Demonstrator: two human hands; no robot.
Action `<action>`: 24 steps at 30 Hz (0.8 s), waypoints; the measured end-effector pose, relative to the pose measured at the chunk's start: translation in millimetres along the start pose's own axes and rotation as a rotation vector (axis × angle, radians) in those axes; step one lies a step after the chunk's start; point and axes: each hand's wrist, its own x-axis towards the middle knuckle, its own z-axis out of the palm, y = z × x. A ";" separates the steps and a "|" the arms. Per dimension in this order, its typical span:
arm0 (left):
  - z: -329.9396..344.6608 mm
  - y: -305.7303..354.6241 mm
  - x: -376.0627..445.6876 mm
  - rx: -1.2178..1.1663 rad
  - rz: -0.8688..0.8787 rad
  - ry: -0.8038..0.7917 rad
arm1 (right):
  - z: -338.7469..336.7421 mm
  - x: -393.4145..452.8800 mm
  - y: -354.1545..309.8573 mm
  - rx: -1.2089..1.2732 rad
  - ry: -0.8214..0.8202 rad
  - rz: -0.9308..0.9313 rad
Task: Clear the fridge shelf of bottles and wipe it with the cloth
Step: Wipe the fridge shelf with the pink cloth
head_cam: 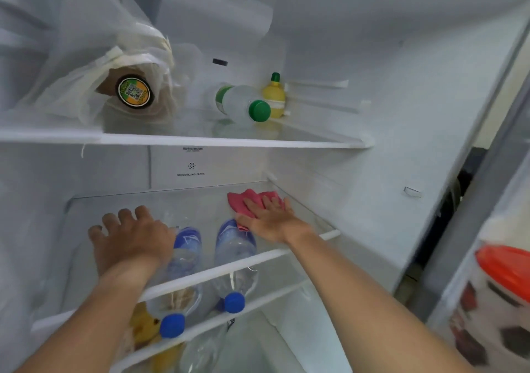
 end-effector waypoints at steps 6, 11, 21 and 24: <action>-3.9 1.2 -6.5 -0.026 0.000 -0.001 | 8.3 -56.4 5.9 0.025 0.012 0.003; -2.0 -0.8 -6.0 -0.012 0.017 0.017 | 3.8 -62.4 29.9 -0.055 0.039 0.272; 2.3 0.1 -3.2 0.035 0.025 0.039 | 2.7 -11.0 -57.1 -0.005 -0.005 0.109; 4.0 0.6 -0.1 0.041 0.013 0.039 | 7.7 8.0 -89.7 0.015 0.004 -0.064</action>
